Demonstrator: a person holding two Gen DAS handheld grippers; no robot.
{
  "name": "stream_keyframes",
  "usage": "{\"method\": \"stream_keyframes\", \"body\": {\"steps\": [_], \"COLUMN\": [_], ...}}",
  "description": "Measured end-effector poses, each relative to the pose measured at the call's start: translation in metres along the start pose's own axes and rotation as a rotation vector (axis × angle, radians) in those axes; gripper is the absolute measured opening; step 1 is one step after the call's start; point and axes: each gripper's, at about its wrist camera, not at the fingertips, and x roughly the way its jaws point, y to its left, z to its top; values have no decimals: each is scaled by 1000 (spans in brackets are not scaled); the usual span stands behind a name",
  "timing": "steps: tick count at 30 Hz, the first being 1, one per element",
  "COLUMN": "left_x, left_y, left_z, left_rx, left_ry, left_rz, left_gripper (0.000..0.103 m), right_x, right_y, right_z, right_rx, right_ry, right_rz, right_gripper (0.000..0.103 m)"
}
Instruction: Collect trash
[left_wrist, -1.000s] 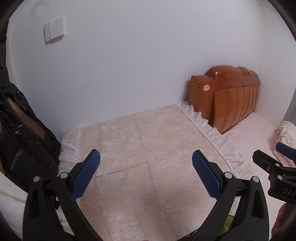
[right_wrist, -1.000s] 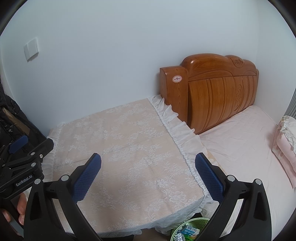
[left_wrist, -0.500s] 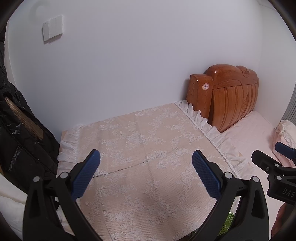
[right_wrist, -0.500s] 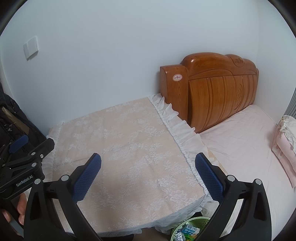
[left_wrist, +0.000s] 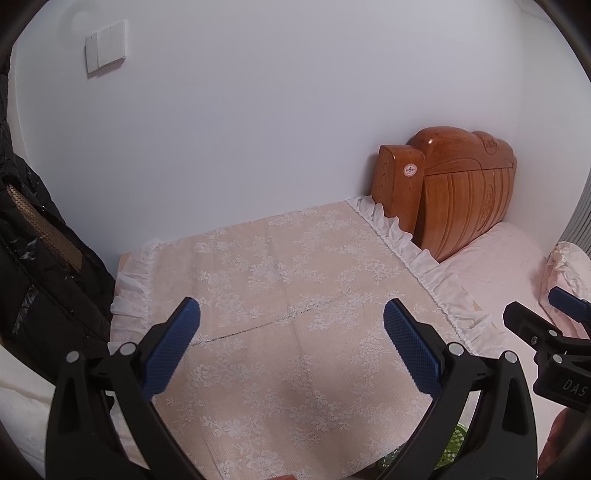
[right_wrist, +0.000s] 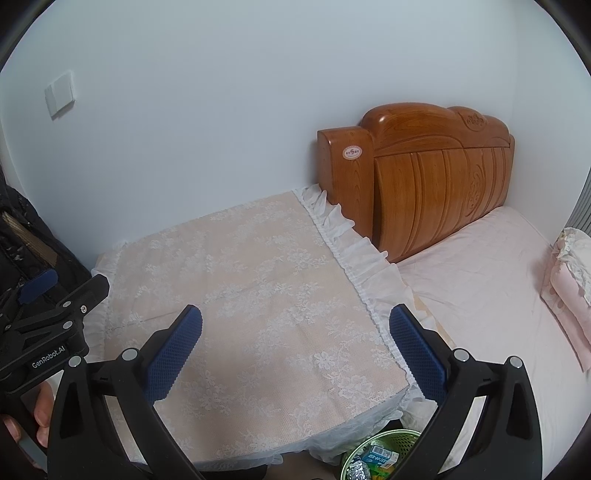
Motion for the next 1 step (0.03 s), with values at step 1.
{"method": "stream_keyframes", "body": {"steps": [1], "left_x": [0], "left_y": [0], "left_z": [0], "left_rx": [-2], "left_ry": [0], "left_rz": [0], "left_gripper": [95], "right_x": [0], "right_y": [0], "right_z": [0], "right_rx": [-1], "right_ry": [1], "right_rz": [1], "right_gripper": [101]}}
